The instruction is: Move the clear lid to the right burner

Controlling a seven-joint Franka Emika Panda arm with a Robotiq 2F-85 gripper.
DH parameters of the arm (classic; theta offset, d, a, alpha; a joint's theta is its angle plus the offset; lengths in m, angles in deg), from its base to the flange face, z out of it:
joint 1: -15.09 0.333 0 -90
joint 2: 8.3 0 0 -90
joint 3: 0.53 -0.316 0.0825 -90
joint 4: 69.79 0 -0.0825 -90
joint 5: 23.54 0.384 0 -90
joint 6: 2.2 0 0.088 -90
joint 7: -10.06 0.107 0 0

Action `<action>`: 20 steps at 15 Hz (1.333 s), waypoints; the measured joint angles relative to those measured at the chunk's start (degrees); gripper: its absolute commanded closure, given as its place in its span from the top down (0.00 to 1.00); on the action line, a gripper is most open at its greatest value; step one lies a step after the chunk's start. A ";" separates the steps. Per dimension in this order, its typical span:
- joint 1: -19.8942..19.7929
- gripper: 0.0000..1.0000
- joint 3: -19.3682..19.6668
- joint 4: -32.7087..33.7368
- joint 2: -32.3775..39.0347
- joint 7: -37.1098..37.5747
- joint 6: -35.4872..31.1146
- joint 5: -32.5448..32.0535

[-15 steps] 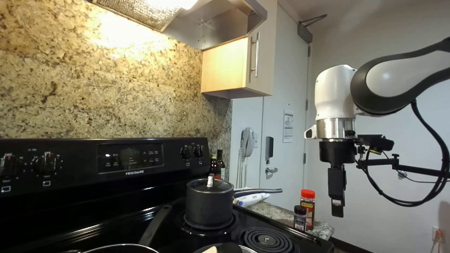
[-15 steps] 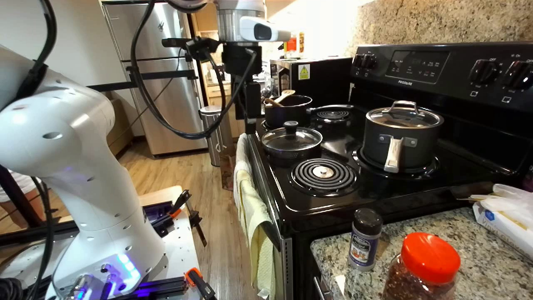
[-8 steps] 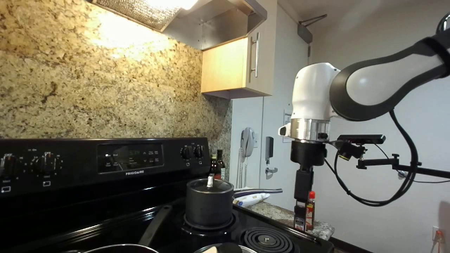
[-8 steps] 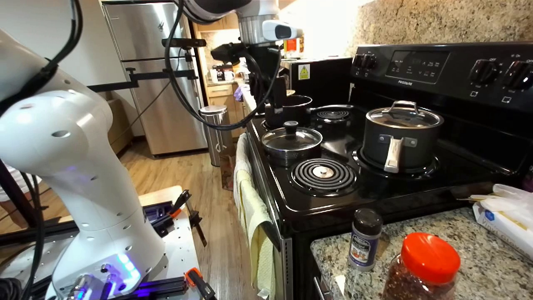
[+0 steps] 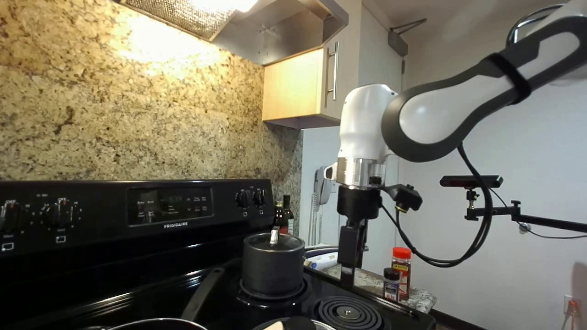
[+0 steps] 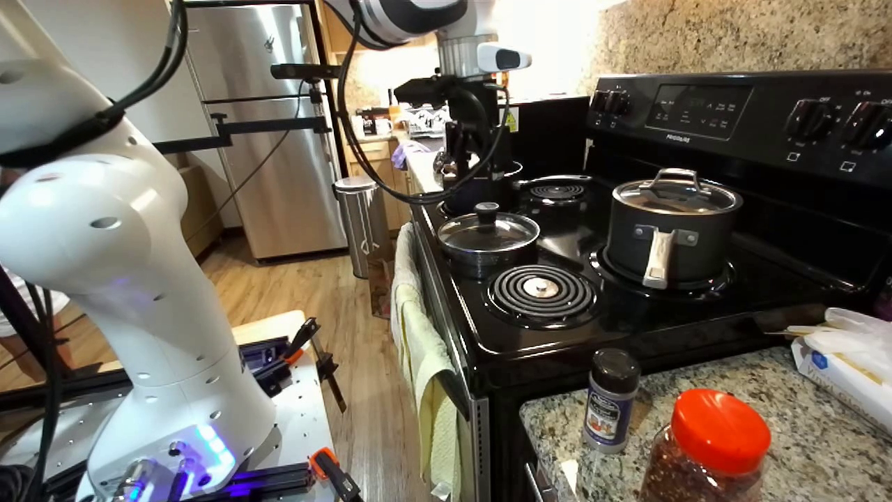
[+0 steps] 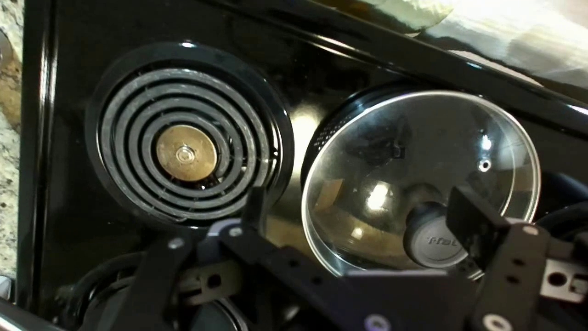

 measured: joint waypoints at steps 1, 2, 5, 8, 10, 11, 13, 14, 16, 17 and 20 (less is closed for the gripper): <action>0.25 1.00 -0.31 1.78 2.07 0.01 0.00 -0.02; 0.58 1.00 -0.55 3.57 4.15 0.05 0.00 -0.07; 1.36 1.00 -1.16 8.97 10.24 0.74 0.01 -0.24; 1.94 1.00 -1.31 13.33 15.38 0.77 0.12 -0.24; 1.97 1.00 -1.24 14.98 17.32 0.70 0.19 -0.23; 1.97 1.00 -1.18 15.37 17.73 0.70 0.22 -0.23; 1.97 1.00 -1.13 15.52 17.81 0.69 0.24 -0.23; 1.97 1.00 -1.12 15.52 17.81 0.69 0.24 -0.23; 1.97 1.00 -0.98 15.47 17.81 0.70 0.25 0.36; 1.97 1.00 -0.94 15.34 17.81 0.69 0.34 1.48; 2.09 1.00 -1.04 14.43 17.80 0.82 0.20 5.89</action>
